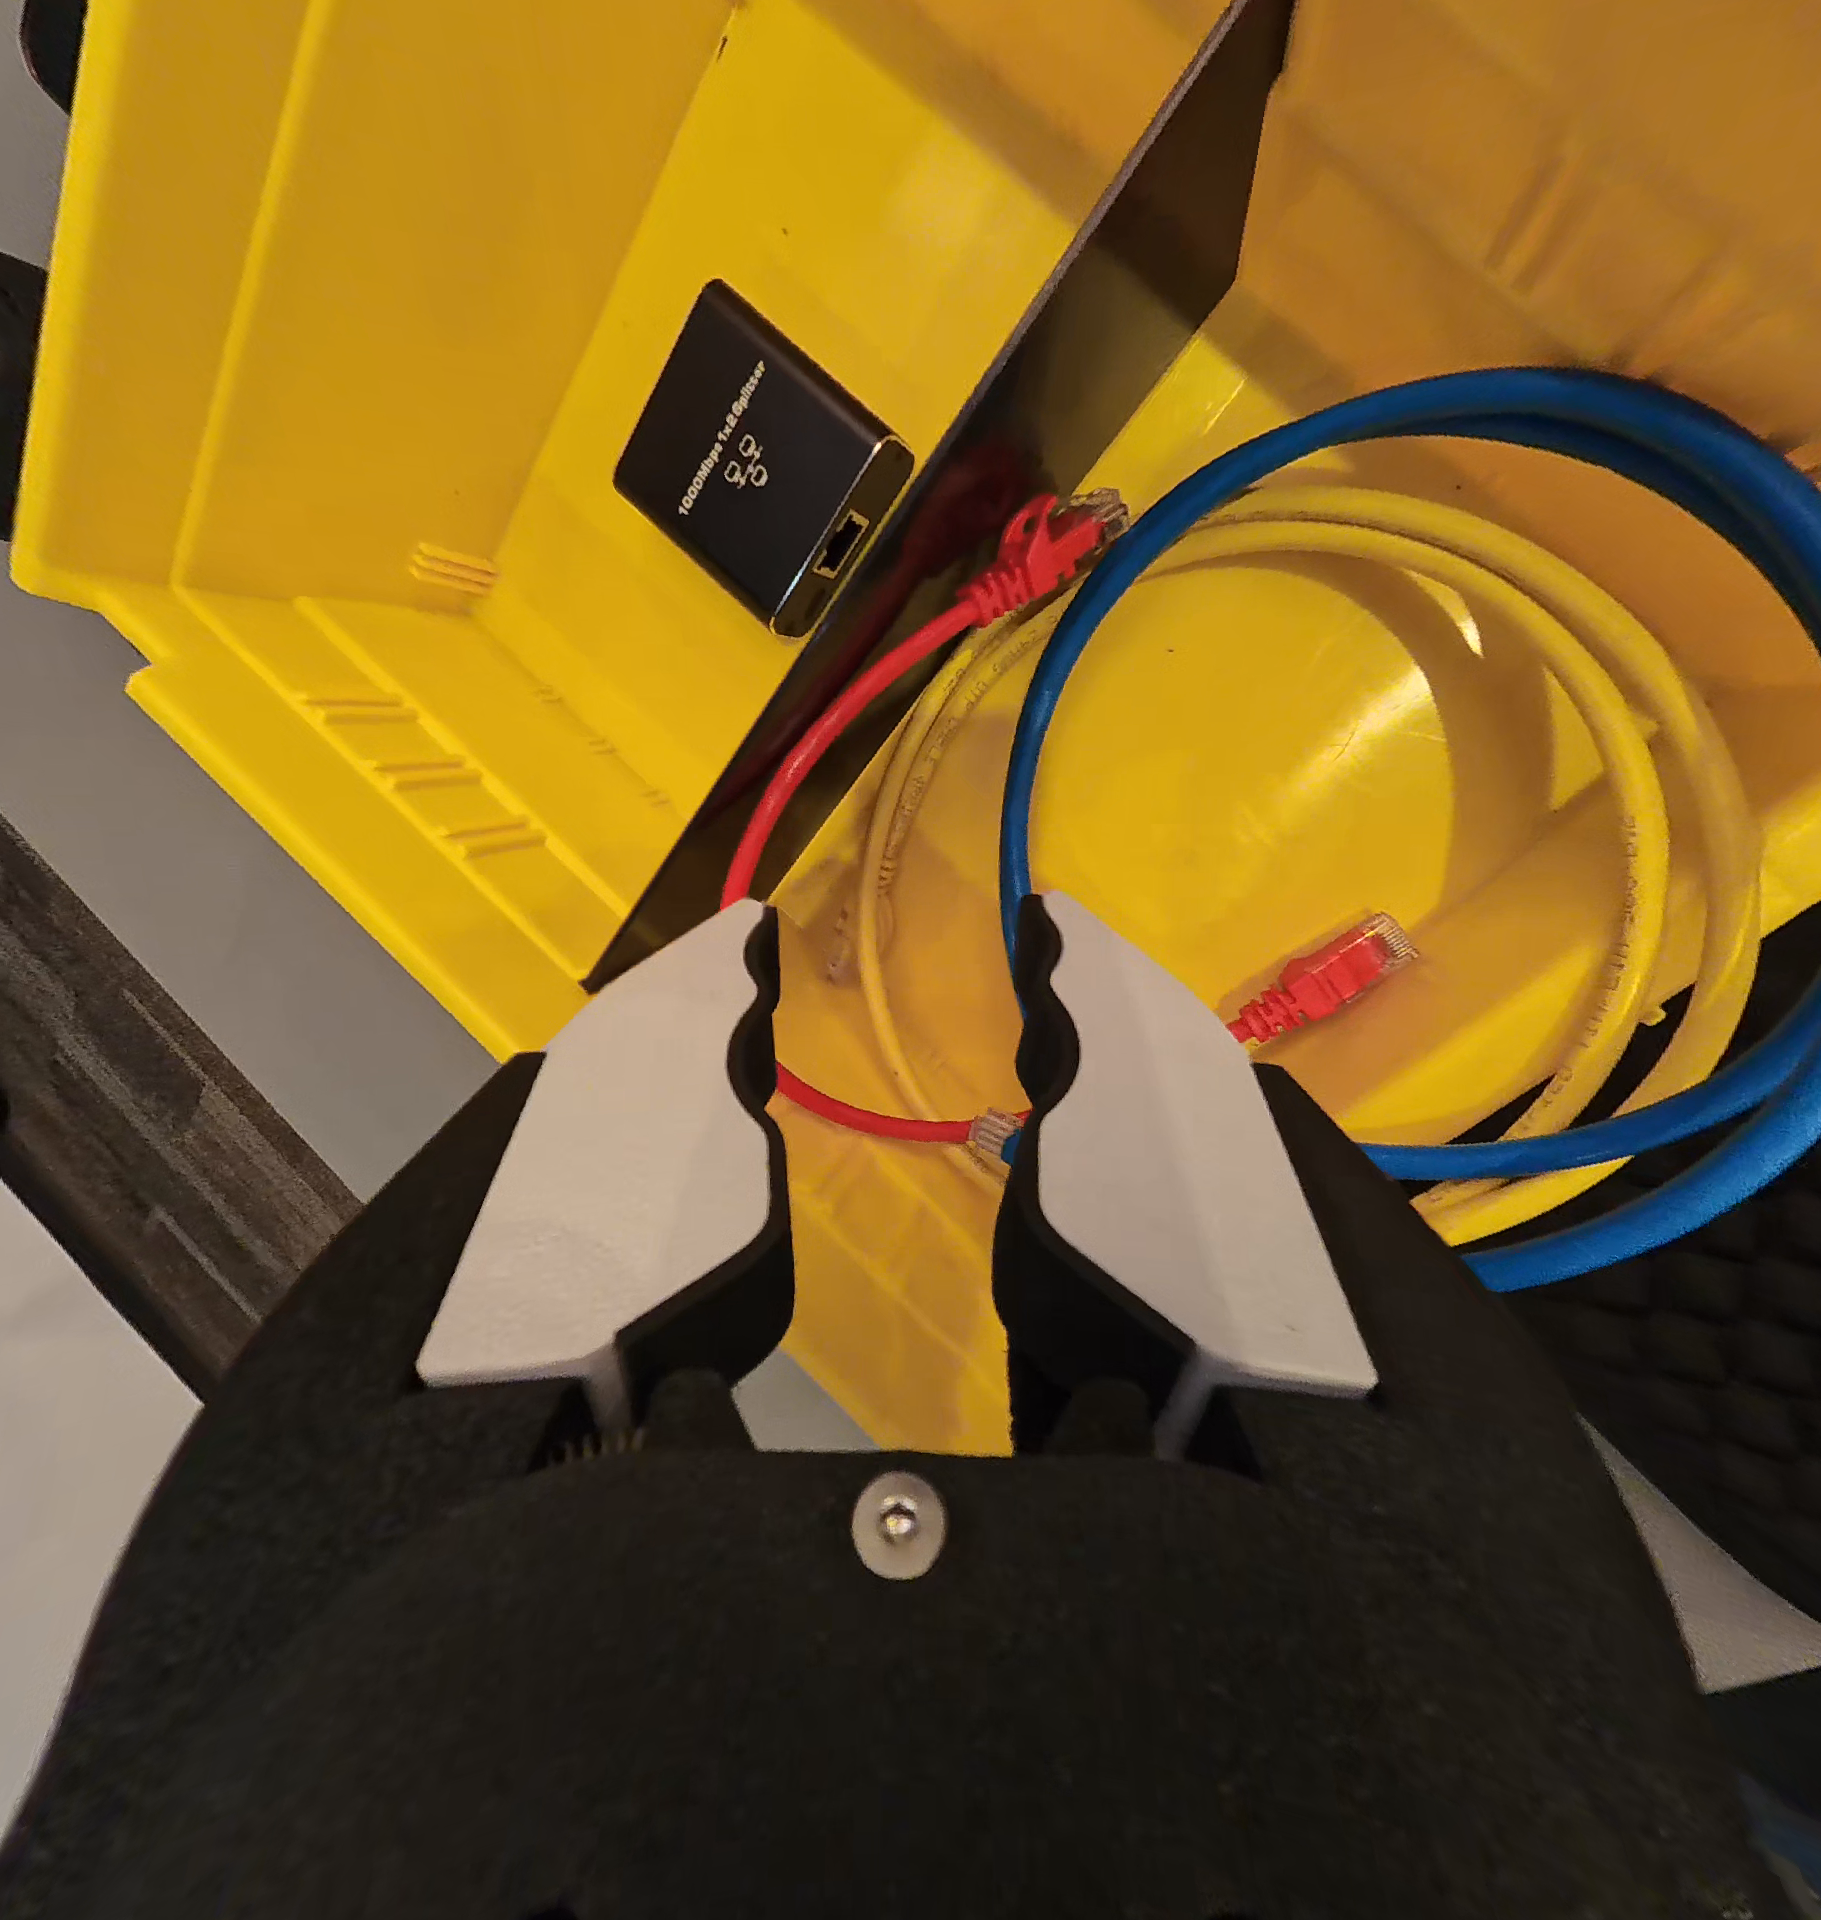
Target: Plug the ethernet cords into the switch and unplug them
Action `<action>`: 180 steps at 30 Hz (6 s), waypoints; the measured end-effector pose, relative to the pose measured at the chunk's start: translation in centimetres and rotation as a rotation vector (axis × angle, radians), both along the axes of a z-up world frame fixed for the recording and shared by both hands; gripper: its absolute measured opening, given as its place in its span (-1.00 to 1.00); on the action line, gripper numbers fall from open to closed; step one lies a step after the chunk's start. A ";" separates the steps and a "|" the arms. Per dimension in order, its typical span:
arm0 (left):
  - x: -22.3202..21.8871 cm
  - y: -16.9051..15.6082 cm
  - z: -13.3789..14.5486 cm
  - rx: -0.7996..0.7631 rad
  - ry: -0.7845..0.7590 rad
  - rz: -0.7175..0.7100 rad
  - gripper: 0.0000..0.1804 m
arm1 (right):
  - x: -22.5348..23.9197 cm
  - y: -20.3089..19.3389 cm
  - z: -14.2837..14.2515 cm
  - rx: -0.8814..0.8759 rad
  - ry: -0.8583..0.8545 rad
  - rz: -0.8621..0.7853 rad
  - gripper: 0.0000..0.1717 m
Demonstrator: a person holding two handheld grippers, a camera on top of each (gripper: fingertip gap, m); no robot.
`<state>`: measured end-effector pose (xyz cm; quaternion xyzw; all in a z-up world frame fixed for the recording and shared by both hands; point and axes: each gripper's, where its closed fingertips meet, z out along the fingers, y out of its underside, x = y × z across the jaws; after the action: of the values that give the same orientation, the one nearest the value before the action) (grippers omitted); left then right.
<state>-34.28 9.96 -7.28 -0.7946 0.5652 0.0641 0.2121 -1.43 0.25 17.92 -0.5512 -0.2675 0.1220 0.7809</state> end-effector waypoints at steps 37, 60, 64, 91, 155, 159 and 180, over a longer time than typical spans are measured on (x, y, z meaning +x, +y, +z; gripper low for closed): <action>5.2 9.4 -7.6 -0.283 0.331 -0.670 -0.26 | 18.1 0.9 -10.0 -0.509 -0.166 -0.487 -0.51; 5.8 9.8 3.0 -0.046 0.283 -0.486 -0.27 | 29.9 -6.5 -27.1 -1.381 0.348 -0.696 -0.93; 9.4 7.0 6.6 -0.011 0.203 -0.528 -0.27 | 31.4 -7.4 -27.1 -1.363 0.327 -0.765 -0.95; 28.5 -5.3 -7.6 -0.228 0.267 -0.697 -0.27 | 34.3 -9.8 -26.7 -1.270 0.340 -0.710 -0.93; -4.2 5.9 0.1 0.422 0.343 0.065 -0.55 | 23.9 -4.7 -13.0 -0.646 -0.326 -0.610 -0.72; -4.1 5.2 1.1 0.443 0.336 0.036 -0.76 | 23.9 -4.7 -13.0 -0.643 -0.323 -0.606 -0.72; -0.9 3.3 17.9 0.662 0.417 -0.025 -0.96 | 24.3 -4.9 -13.4 -0.654 -0.301 -0.596 -0.72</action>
<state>-35.17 13.23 10.63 -0.6462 0.5547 0.4005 0.3382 22.84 -4.70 4.50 -0.8329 -0.1553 -0.1111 0.5195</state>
